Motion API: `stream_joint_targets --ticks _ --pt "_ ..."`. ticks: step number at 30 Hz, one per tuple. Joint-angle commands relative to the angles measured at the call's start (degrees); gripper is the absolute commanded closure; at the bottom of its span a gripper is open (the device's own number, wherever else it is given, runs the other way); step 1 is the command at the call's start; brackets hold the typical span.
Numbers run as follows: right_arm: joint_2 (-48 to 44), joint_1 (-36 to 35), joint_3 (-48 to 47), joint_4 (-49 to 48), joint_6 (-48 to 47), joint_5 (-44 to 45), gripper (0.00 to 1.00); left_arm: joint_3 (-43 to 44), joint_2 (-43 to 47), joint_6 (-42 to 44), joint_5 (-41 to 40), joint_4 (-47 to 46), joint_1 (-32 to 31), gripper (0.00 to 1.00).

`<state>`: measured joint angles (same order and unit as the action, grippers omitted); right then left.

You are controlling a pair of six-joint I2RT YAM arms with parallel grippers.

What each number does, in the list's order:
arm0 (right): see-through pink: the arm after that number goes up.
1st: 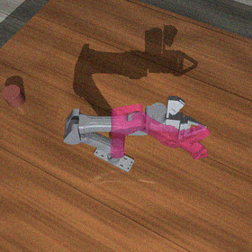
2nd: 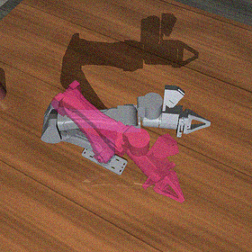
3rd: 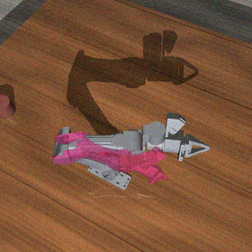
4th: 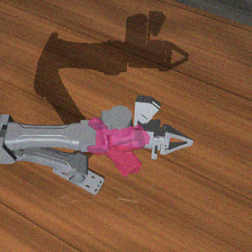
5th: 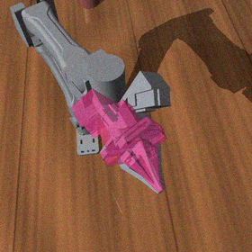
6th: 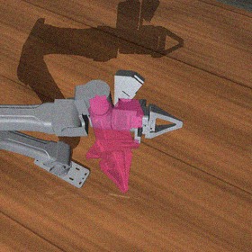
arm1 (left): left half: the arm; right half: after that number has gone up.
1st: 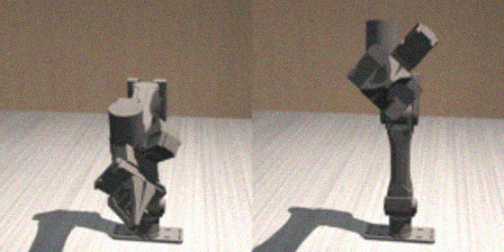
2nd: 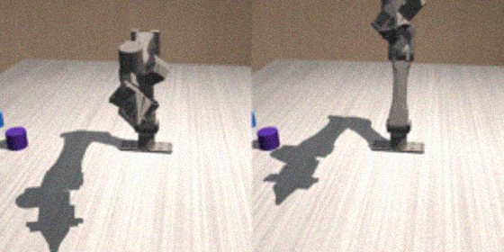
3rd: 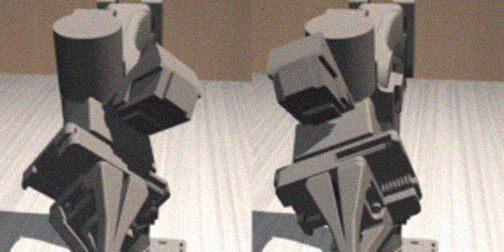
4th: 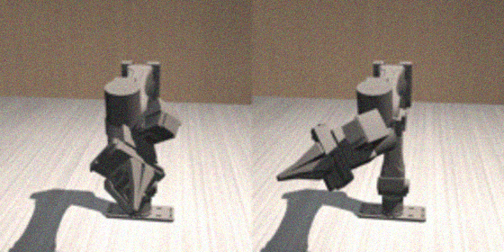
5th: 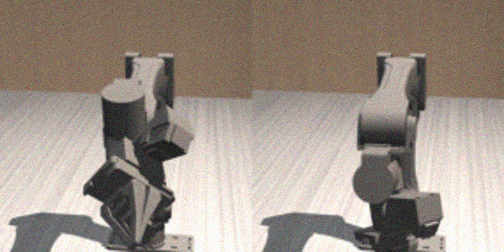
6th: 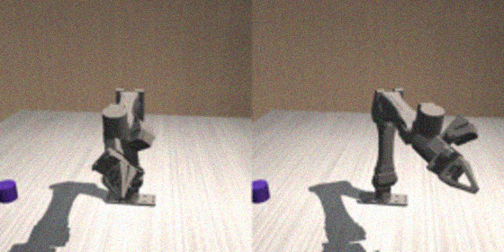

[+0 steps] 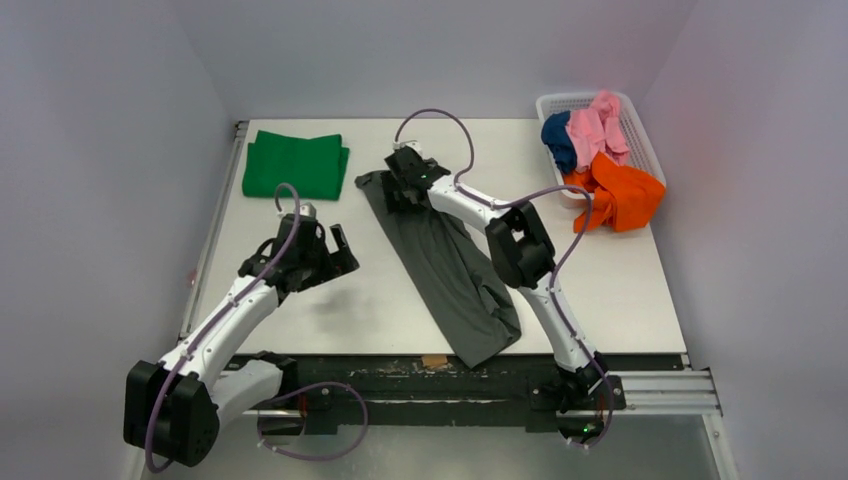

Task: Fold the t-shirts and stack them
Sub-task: Rotate the tshirt 90 degrees

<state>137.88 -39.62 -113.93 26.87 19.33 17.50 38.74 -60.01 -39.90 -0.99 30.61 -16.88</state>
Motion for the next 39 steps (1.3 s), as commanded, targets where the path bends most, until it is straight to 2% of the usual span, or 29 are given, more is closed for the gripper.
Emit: stream_joint_targets --ticks 1,6,11,14,20,24,30,32,35,39 --pt "10.4 1.8 -9.5 12.7 11.6 1.8 0.1 0.2 2.0 -1.3 -1.0 -1.8 0.0 0.0" --pt "16.7 4.4 -21.0 12.0 16.2 -1.8 0.11 0.9 0.7 -1.2 -2.1 -1.9 0.0 0.0" --pt "17.3 7.9 -24.0 2.8 18.4 -5.1 0.12 1.9 -3.2 -1.2 -0.6 -2.9 0.0 0.0" --pt "14.7 8.7 -23.7 0.2 15.4 -8.2 0.13 2.4 -4.9 -1.4 1.2 -4.1 0.0 0.0" --pt "-3.1 7.1 -6.2 -2.5 4.1 -16.8 0.13 2.0 -5.0 -1.8 5.9 -6.3 -1.7 0.0" --pt "-16.9 6.0 6.7 -0.5 -1.0 -16.6 0.13 2.0 -4.8 -2.0 6.5 -6.9 -5.5 0.0" --pt "-34.7 5.9 28.2 -2.2 -1.1 -13.8 0.12 4.1 -7.0 -1.7 9.5 -10.1 -8.8 0.0" --pt "-40.0 5.9 35.4 -2.0 0.2 -10.5 0.12 7.3 -8.8 -0.9 10.0 -10.4 -8.9 0.0" --pt "-46.7 5.9 45.8 -1.8 2.2 -5.7 0.19 13.7 -14.4 0.9 10.2 -10.7 -8.9 0.0" --pt "-49.9 5.9 53.7 -2.7 2.6 -7.1 0.31 23.6 -26.4 0.8 15.4 -12.4 -8.9 0.0"
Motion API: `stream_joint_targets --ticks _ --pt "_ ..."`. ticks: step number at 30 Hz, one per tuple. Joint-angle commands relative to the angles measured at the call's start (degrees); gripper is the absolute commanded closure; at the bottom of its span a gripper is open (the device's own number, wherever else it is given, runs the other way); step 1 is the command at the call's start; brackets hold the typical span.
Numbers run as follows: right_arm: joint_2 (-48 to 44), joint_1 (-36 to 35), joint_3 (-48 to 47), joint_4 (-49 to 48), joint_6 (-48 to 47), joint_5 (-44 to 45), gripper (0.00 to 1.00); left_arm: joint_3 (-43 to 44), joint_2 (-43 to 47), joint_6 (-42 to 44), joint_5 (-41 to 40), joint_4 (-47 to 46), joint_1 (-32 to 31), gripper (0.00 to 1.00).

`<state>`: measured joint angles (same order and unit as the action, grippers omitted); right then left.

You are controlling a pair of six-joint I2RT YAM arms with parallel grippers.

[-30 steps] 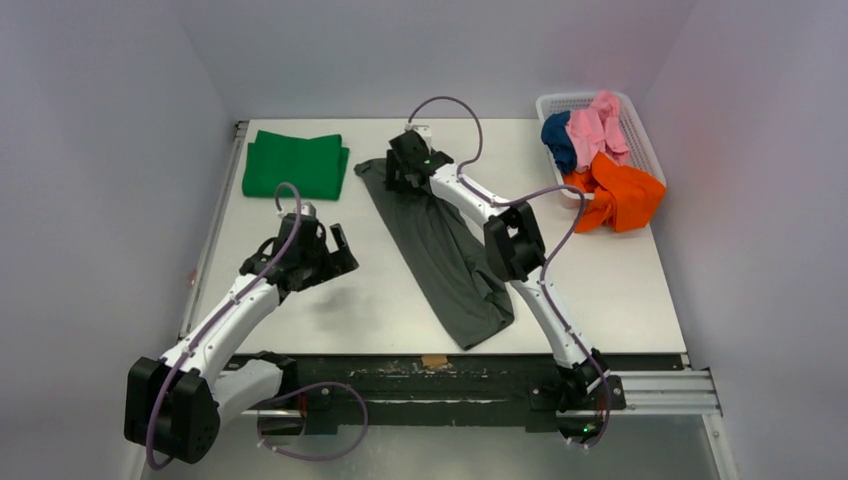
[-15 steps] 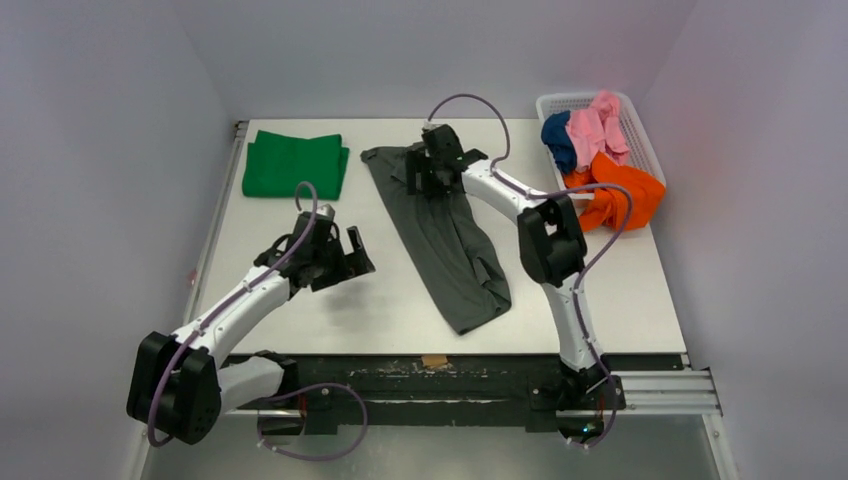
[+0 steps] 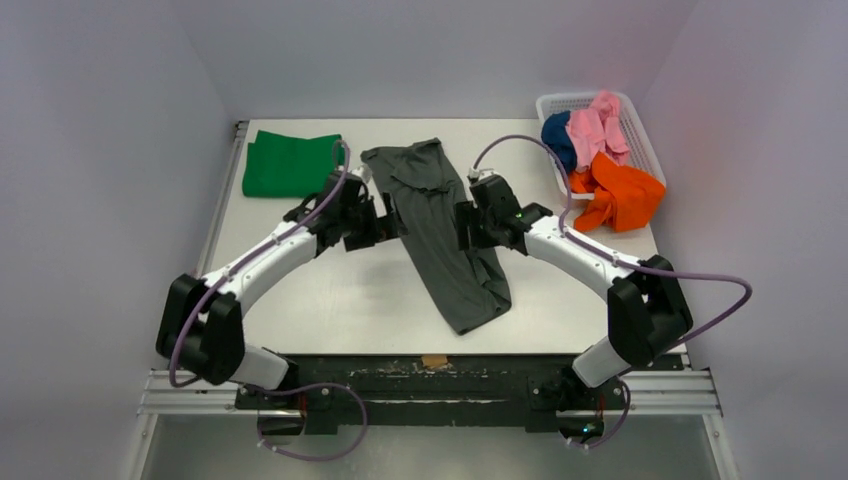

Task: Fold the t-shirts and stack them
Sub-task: Rotate the tshirt 90 degrees

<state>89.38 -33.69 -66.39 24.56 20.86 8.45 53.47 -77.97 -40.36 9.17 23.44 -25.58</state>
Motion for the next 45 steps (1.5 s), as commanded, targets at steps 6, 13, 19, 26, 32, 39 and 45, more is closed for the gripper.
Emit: stream_joint_targets --ticks 6,13,19,26,32,39,45 --pt "2.3 -0.2 7.7 -1.4 0.2 -1.5 0.52 29.1 -27.1 2.0 8.8 -4.8 0.1 0.0" --pt "-3.6 -3.4 15.1 4.3 5.8 5.2 0.65 55.0 -50.0 1.5 14.5 4.1 0.4 0.0" --pt "-12.0 -5.5 22.5 12.9 15.2 9.2 0.55 58.8 -55.7 -0.7 15.3 4.5 1.6 0.0" --pt "-24.0 -6.0 28.7 14.8 17.7 1.2 0.42 60.2 -57.4 -1.6 16.4 4.6 4.1 0.0" --pt "-30.2 -5.9 27.7 4.5 14.1 -3.7 0.34 61.7 -58.6 -1.0 16.9 6.1 5.1 0.0" --pt "-12.6 -3.5 20.3 -4.1 10.0 -3.4 0.26 63.0 -60.9 -2.2 17.1 6.4 5.1 0.0" --pt "-2.6 -4.5 18.9 -3.9 7.8 -5.6 0.24 66.1 -63.8 -3.9 16.7 6.5 5.4 0.0"
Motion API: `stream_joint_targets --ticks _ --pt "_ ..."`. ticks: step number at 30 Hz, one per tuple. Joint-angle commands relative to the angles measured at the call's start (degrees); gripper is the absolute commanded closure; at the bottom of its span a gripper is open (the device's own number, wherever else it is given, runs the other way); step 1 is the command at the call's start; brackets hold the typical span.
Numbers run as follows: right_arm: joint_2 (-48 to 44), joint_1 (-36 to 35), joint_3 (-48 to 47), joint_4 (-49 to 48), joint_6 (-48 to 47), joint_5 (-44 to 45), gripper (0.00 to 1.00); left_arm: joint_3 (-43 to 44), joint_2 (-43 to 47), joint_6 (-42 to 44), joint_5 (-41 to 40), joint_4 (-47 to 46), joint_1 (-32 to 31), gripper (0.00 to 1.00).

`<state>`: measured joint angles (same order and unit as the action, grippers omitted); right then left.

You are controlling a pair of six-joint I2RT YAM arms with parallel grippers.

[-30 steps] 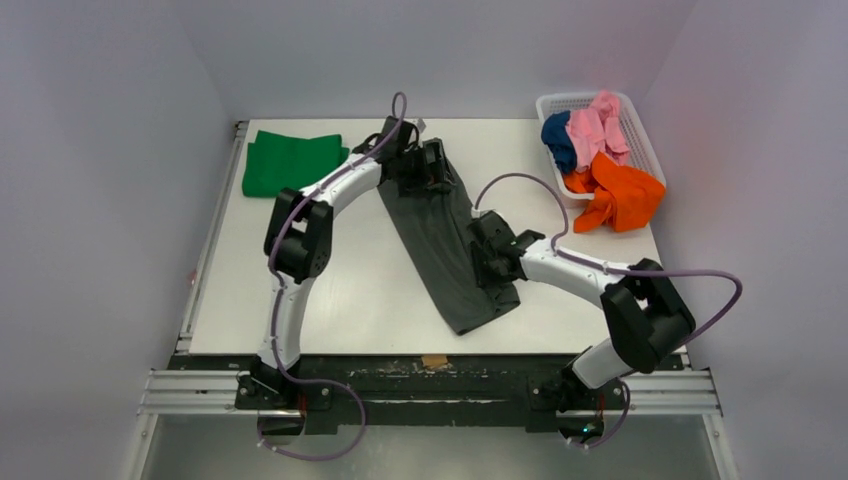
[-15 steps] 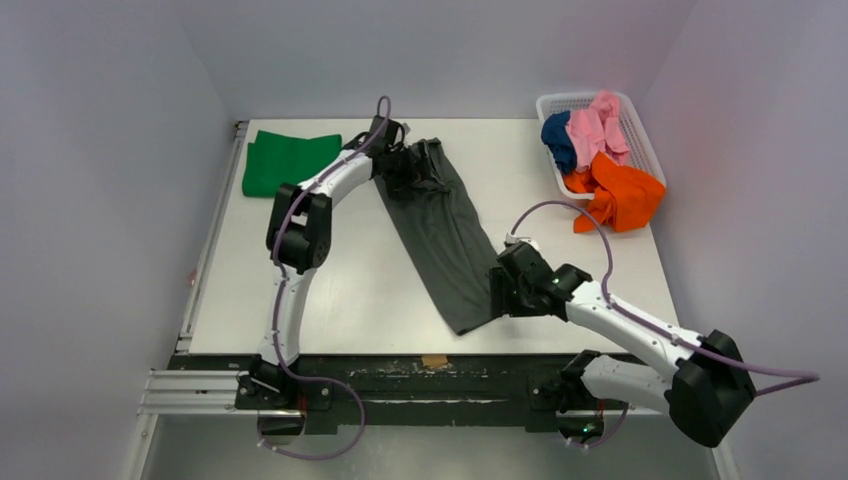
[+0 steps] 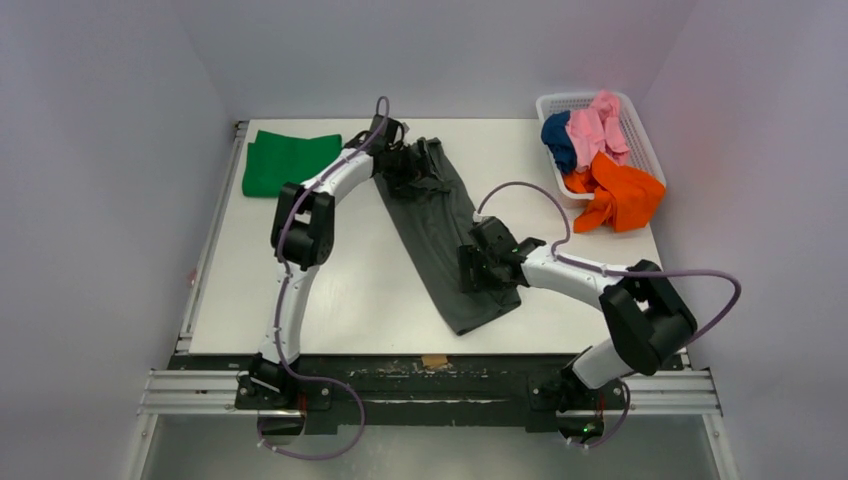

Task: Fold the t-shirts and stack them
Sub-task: Rotate the tshirt 90 degrees, then grab the bottom of the folded rectangular tshirt with both arms

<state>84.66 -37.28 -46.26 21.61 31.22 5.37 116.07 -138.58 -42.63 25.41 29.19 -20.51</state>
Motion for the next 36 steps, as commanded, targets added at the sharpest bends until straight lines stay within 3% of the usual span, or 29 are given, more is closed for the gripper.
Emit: stream_joint_targets --ticks 1,9,14,17,21,29,32,36 --pt "2.3 -1.9 -0.6 -1.3 -2.6 -4.3 0.24 4.4 -3.9 -1.8 0.7 0.9 0.4 0.0" --pt "6.7 -14.9 2.8 -11.8 5.2 -18.8 0.25 11.4 -8.5 -3.5 1.6 0.8 0.8 0.0" --pt "12.8 -21.5 -7.9 -5.3 1.9 -13.7 0.26 13.6 -8.9 -2.7 2.5 2.8 1.3 0.0" --pt "11.2 -22.0 -9.4 -3.2 2.2 -10.9 0.25 11.4 -6.1 -0.3 2.7 4.1 1.7 0.0" --pt "4.0 -22.0 -7.3 -0.5 3.9 -6.3 0.24 4.9 2.0 2.4 3.0 3.4 1.5 0.0" --pt "-14.3 -21.9 1.2 0.6 7.4 -5.5 0.23 -8.6 24.2 7.7 2.4 3.3 0.4 0.0" --pt "-17.3 -21.9 4.4 2.4 9.1 -5.4 0.26 -20.8 35.5 8.7 -1.2 2.5 0.0 0.0" --pt "-19.1 -21.9 8.8 1.2 11.5 -4.2 0.34 -45.3 53.3 7.0 -10.1 -2.7 -2.2 0.0"
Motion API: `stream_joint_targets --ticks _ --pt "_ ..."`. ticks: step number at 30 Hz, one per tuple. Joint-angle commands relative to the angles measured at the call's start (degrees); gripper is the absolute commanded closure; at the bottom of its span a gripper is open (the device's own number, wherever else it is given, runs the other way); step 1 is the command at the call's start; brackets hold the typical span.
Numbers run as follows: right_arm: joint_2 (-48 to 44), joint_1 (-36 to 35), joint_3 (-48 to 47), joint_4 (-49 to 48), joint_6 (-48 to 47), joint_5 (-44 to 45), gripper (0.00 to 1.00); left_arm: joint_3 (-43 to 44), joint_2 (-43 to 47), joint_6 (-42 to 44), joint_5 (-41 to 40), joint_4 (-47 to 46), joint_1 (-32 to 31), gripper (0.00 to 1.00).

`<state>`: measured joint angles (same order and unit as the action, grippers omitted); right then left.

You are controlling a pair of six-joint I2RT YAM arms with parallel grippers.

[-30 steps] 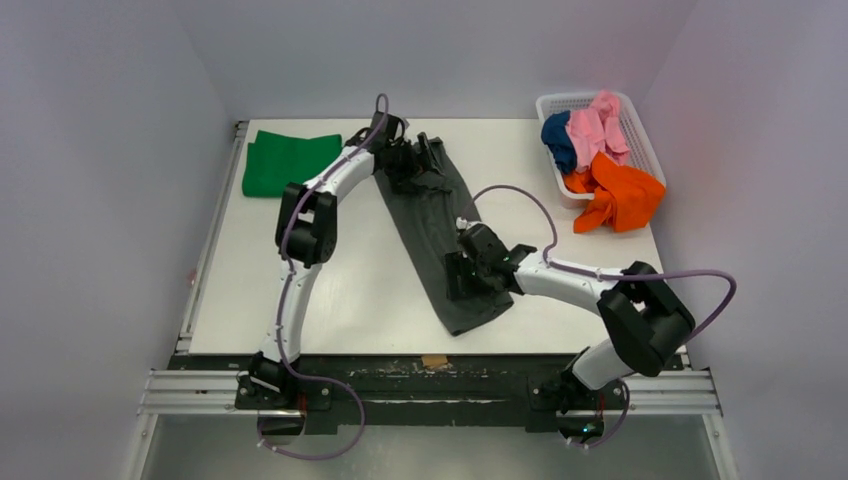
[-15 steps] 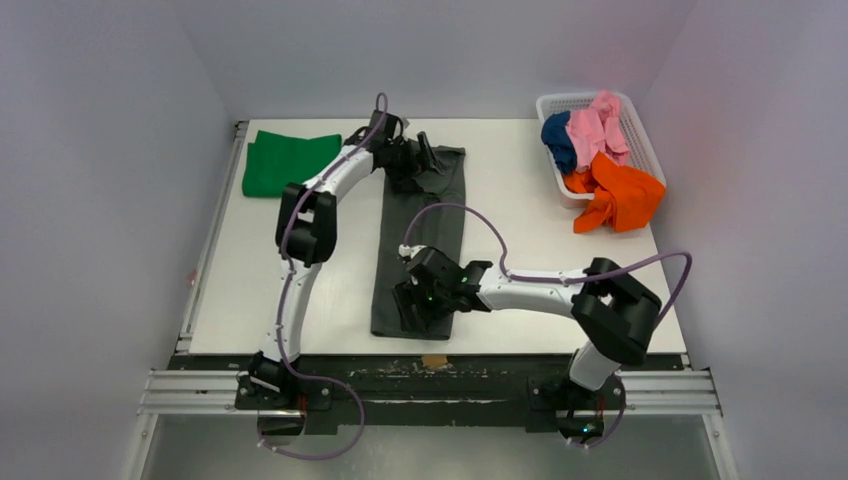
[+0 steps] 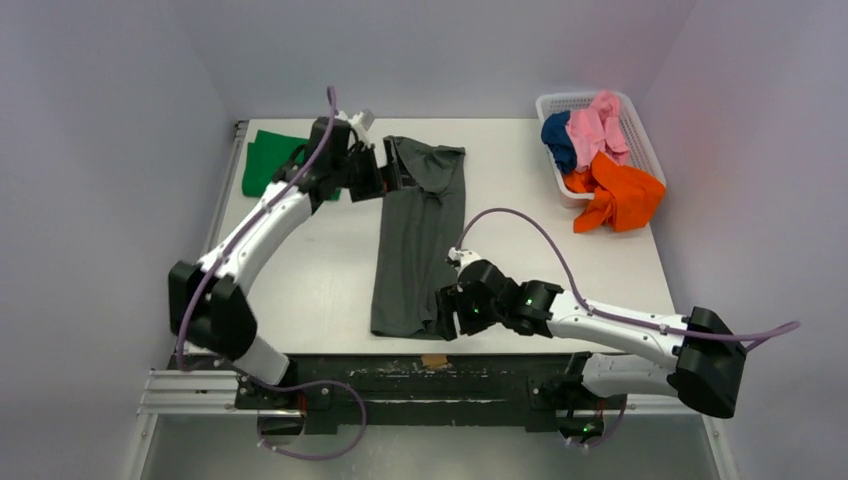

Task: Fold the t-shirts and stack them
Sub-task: Grab the bottom of the folded rectangular tshirt with both arms

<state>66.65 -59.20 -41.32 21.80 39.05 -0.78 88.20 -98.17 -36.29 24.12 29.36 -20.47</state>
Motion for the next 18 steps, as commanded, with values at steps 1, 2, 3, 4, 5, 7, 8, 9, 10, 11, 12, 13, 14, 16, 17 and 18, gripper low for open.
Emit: stream_joint_targets --ticks 1,2,3,4,5,7,8,9,10,11,12,13,14,16,17,18 --pt "-1.0 0.0 4.9 0.1 4.8 2.1 0.36 -22.8 17.3 -0.1 -12.2 -3.2 -3.6 0.0" --pt "-0.5 0.0 5.6 -1.4 4.8 1.8 0.37 -28.3 21.2 -1.5 -16.5 -3.1 -5.4 0.0" --pt "0.4 0.0 6.1 -2.8 4.8 1.6 0.39 -32.7 25.0 -3.8 -19.9 -2.5 -7.7 0.0" --pt "1.7 0.0 6.1 -3.8 4.0 1.5 0.4 -37.3 28.4 -5.6 -21.1 -2.3 -9.3 0.0" --pt "3.0 0.0 5.7 -4.6 3.8 1.7 0.41 -41.4 31.5 -6.4 -21.4 -2.4 -10.8 0.0" --pt "5.7 0.0 5.7 -7.2 3.3 1.5 0.45 -47.4 37.3 -8.6 -22.9 0.3 -12.8 0.02" --pt "6.8 0.0 5.8 -8.4 3.2 1.7 0.46 -49.7 40.2 -9.6 -23.4 2.2 -13.9 0.03" --pt "7.8 0.0 5.8 -9.7 3.2 1.8 0.47 -53.0 42.8 -10.8 -23.8 4.0 -15.1 0.05" --pt "8.7 0.0 5.8 -10.3 3.2 1.8 0.49 -55.6 46.2 -11.7 -23.5 4.8 -16.2 0.05" --pt "9.5 0.0 5.8 -10.7 3.2 2.1 0.49 -58.2 48.4 -12.4 -22.4 4.8 -17.2 0.07" --pt "10.3 0.0 5.8 -11.6 3.3 2.2 0.5 -60.4 49.9 -13.2 -20.8 4.2 -17.9 0.09" --pt "11.2 0.0 5.8 -12.3 3.2 1.8 0.51 -62.5 50.9 -14.1 -19.4 3.1 -18.5 0.1" --pt "12.2 0.0 5.8 -12.9 3.4 1.1 0.52 -64.3 51.3 -14.9 -18.3 1.4 -18.9 0.12" --pt "13.7 0.0 5.5 -12.8 3.5 1.5 0.56 -67.4 50.3 -16.4 -16.2 -2.9 -19.3 0.16" --pt "14.1 0.0 5.3 -12.4 3.4 2.0 0.58 -68.2 49.0 -16.9 -15.4 -5.0 -19.5 0.2" --pt "14.4 0.0 5.3 -12.0 3.5 2.1 0.6 -68.6 47.5 -17.4 -14.9 -6.9 -19.7 0.22"
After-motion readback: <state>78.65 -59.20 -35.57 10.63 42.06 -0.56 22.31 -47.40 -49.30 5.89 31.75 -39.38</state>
